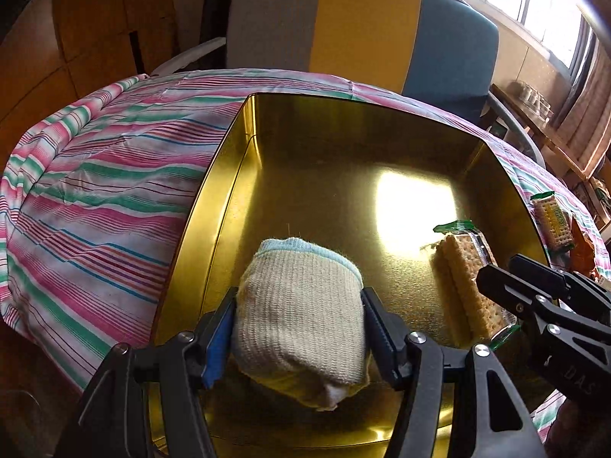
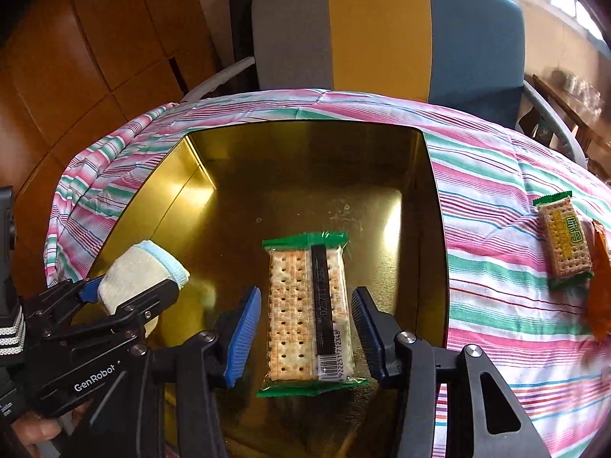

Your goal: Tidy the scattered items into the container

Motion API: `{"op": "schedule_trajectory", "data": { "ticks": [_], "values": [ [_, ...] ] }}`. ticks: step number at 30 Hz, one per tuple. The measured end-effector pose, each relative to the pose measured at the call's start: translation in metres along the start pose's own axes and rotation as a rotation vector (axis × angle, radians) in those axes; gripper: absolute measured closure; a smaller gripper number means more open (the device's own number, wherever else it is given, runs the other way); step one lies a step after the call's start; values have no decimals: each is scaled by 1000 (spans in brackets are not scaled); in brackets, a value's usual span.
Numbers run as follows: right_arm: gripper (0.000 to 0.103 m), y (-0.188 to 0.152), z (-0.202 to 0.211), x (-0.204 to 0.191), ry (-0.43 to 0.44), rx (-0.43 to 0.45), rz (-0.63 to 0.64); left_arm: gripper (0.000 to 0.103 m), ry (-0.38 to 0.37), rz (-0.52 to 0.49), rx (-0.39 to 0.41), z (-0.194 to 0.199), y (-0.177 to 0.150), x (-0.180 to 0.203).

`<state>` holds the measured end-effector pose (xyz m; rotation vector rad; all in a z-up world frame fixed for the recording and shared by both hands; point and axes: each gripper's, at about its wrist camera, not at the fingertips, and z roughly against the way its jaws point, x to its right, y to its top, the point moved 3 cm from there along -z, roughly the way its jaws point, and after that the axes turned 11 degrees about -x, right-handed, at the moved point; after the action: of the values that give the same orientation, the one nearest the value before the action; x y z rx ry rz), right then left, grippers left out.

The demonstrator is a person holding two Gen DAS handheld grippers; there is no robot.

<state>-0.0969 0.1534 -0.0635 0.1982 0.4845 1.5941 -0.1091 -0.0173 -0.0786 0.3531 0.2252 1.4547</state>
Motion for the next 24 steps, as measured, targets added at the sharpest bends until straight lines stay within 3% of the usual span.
{"op": "schedule_trajectory", "data": {
  "ticks": [16,24],
  "values": [
    [52,-14,19,1,29,42,-11,39,-50,65,40,17,-2,-13],
    [43,-33,62,55,21,158,-152,39,-132,22,117,49,-12,19]
  ]
}}
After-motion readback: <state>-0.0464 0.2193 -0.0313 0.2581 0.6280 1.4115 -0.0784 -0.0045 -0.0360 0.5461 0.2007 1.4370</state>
